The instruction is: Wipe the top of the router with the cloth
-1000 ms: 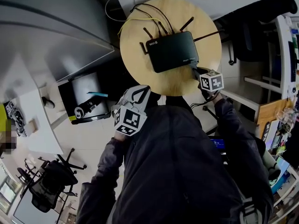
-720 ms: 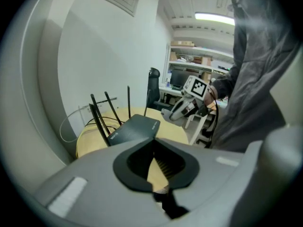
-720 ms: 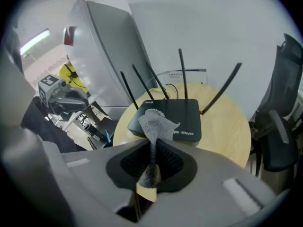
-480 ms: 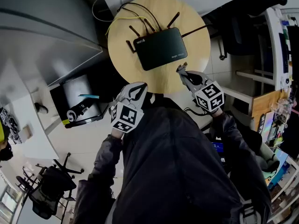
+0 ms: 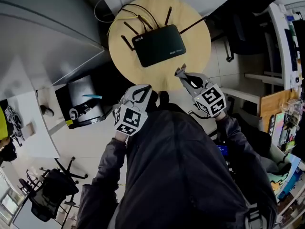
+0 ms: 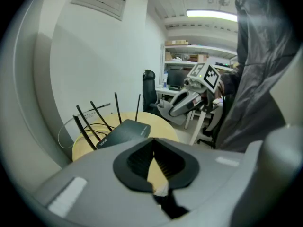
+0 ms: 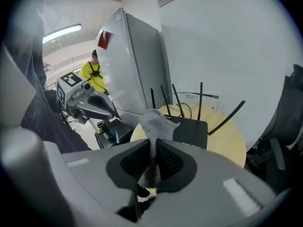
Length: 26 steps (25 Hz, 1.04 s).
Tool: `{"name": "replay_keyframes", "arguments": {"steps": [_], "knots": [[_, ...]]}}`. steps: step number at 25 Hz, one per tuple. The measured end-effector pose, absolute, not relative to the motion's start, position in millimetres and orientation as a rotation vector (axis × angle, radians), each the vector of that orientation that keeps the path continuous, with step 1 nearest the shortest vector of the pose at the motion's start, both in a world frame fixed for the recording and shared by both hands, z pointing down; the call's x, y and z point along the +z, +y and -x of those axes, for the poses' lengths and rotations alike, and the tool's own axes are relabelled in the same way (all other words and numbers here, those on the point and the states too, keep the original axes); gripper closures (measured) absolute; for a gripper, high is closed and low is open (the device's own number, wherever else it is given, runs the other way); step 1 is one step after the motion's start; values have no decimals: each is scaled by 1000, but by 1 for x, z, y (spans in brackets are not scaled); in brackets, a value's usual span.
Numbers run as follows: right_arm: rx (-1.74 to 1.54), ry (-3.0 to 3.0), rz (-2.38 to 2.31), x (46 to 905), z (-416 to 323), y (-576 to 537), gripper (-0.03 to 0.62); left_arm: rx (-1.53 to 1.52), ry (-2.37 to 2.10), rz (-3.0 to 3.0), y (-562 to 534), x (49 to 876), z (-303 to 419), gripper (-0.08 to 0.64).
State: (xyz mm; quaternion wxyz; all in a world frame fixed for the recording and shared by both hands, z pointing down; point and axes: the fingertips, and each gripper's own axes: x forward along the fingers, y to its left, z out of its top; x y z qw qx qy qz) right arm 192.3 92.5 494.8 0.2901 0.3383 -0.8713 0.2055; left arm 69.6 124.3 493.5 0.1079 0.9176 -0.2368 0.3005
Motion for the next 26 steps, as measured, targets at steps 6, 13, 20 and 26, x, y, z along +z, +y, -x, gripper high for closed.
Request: {"name": "replay_keyframes", "arguments": {"steps": [6, 13, 20, 26], "knots": [[501, -2374, -860, 486, -190, 105, 563, 872, -775, -2685, 141, 486, -72, 560], [433, -2414, -807, 478, -187, 115, 563, 867, -843, -2671, 150, 481, -74, 560], [417, -2447, -777, 474, -192, 123, 563, 877, -874, -2668, 159, 477, -84, 559], [412, -2457, -768, 474, -197, 128, 563, 869, -877, -2641, 168, 484, -90, 560]]}}
